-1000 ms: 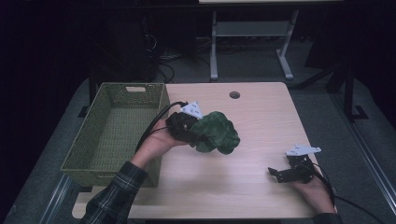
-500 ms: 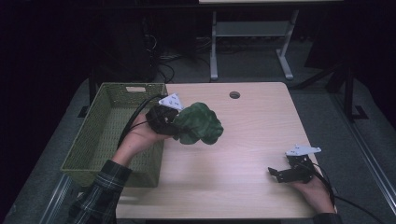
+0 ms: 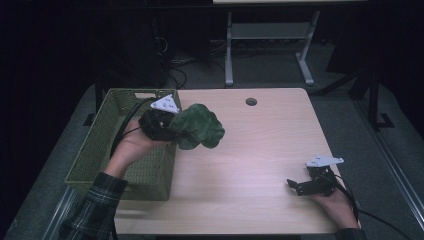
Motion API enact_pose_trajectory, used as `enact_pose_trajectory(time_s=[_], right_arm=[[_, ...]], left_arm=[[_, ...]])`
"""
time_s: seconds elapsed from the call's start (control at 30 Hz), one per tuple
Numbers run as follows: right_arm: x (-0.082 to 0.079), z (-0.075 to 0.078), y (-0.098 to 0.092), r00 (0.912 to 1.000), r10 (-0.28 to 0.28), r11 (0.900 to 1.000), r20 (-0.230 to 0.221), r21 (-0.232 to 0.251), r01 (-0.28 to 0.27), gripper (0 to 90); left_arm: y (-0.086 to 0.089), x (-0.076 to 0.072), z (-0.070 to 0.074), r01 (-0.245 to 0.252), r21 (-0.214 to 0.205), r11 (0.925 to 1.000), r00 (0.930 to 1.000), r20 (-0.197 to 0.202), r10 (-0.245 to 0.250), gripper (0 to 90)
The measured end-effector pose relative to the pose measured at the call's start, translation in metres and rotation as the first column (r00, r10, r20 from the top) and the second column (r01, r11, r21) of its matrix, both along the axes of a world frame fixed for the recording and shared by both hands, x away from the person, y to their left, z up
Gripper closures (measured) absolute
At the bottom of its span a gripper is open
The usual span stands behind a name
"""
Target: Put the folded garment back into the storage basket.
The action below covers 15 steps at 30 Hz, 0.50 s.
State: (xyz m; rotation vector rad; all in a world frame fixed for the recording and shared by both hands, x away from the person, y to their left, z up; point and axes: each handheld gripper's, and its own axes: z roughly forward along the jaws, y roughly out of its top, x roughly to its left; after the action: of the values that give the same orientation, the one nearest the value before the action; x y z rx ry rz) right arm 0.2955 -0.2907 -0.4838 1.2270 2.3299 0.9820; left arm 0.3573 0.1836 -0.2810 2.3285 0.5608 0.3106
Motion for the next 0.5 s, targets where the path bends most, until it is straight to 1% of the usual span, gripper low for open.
enact_pose_trajectory(time_s=[0.27, 0.5], right_arm=[[0.0, 0.0, 0.0, 1.0, 0.0, 1.0, 0.0, 0.0, 0.0, 2.3], [0.0, 0.0, 0.0, 1.0, 0.001, 1.0, 0.0, 0.0, -0.001, 2.3]], left_arm=[[0.026, -0.002, 0.007, -0.055, -0.005, 0.9985, 0.9984, 0.015, 0.055, 72.7], [0.047, -0.003, 0.008, -0.105, 0.0, 0.9944, 0.9941, 0.025, 0.105, 72.6]])
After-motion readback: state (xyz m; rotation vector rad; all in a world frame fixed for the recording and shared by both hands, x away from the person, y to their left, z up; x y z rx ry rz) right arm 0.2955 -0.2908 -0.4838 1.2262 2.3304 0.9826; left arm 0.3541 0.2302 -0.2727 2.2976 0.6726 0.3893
